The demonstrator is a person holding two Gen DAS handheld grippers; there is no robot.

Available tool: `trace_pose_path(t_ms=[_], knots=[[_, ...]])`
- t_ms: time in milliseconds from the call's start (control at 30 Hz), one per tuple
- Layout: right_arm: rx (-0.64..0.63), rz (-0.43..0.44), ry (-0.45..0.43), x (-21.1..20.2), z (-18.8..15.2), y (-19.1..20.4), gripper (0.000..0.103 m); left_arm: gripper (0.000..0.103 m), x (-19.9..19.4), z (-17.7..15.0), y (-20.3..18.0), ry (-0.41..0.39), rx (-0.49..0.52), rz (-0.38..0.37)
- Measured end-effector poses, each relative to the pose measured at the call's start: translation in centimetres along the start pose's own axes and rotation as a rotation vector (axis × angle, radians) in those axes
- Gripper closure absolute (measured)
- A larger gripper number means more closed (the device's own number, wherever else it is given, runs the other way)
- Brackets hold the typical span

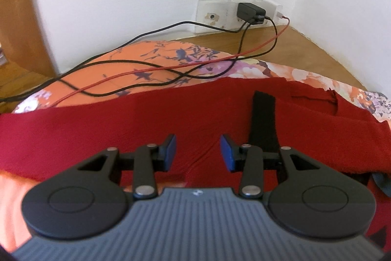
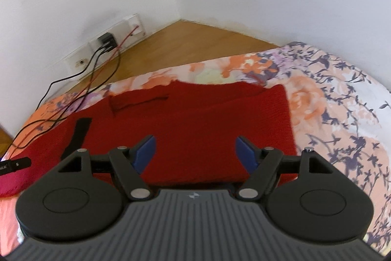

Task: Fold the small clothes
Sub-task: 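Lift both grippers away from the folded cardigan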

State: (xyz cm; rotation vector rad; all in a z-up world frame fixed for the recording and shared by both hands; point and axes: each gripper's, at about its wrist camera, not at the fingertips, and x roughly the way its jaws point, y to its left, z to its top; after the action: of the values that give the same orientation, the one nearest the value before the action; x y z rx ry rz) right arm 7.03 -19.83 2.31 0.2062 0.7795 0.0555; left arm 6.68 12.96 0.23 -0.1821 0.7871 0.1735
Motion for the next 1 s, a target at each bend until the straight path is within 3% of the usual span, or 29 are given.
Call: trace_pose_path(t_ms=[333, 633, 833, 1000], knots=[[0.004, 0.048, 0.026, 0.0, -2.5, 3.7, 0.024, 0.061, -1.2, -0.8, 3.9, 0.005, -0.014, 0.048], [0.026, 0.039, 0.058, 0.6, -4.4, 5.5, 0.024, 0.061, -0.3, -1.5, 7.5, 0.04, -0.057, 0.058], [0.049, 0.016, 0.069, 0.5, -5.5, 5.6, 0.024, 0.061, 0.8, -2.3, 9.8, 0.072, -0.17, 0.008], [0.079, 0.002, 0.071, 0.5, -6.1, 5.3, 0.024, 0.041, 0.5, -2.8, 11.0, 0.064, -0.281, -0.061]])
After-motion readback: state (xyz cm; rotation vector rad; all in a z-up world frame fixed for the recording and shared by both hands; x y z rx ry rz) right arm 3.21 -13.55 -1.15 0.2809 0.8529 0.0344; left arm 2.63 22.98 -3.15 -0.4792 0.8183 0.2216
